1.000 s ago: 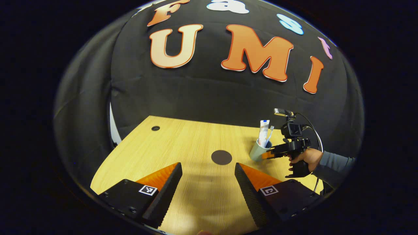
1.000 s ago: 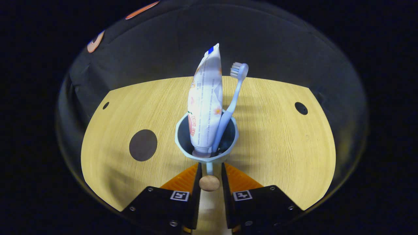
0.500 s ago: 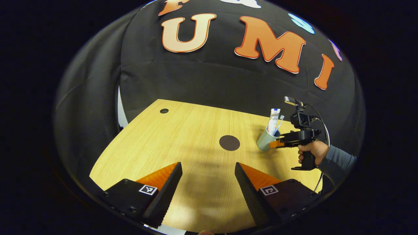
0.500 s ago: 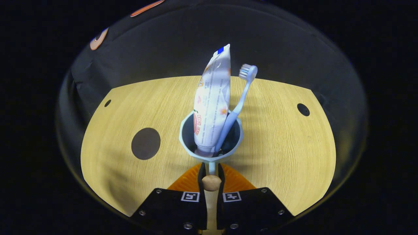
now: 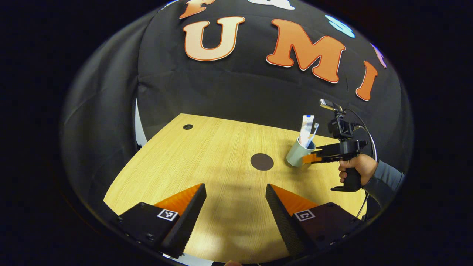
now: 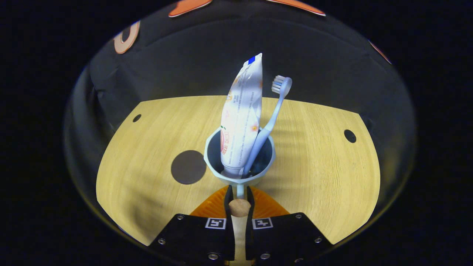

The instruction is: Put the toothbrush and toothpaste on the desktop into the cup, then pick up the cup and place it on the coaster on the desktop.

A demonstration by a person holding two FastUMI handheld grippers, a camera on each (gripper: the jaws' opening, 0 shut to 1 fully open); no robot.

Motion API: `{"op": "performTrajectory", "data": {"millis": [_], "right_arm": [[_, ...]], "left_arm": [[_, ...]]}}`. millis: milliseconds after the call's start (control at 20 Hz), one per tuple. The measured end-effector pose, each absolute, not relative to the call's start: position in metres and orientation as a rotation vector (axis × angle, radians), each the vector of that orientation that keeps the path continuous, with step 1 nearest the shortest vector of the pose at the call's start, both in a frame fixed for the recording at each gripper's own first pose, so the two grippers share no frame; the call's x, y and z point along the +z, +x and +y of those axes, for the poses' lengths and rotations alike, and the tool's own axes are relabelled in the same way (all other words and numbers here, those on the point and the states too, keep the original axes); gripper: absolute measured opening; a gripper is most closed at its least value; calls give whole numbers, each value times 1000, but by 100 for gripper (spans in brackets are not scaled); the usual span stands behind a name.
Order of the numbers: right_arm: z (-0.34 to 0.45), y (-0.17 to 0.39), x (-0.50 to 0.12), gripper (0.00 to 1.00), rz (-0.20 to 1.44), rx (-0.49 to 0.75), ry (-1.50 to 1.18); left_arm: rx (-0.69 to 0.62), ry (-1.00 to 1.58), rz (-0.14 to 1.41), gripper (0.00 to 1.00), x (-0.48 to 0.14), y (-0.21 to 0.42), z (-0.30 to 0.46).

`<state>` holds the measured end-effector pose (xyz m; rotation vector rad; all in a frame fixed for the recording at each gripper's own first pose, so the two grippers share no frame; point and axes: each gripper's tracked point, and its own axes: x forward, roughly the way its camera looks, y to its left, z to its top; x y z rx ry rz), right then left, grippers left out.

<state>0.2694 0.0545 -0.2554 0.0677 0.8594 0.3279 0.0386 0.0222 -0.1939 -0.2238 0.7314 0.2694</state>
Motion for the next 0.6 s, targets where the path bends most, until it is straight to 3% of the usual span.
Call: {"op": "performTrajectory", "data": {"millis": [600], "right_arm": [[50, 268, -254, 11, 839, 460, -11]], "left_arm": [[333, -239, 788, 98, -213, 27, -24]]}}
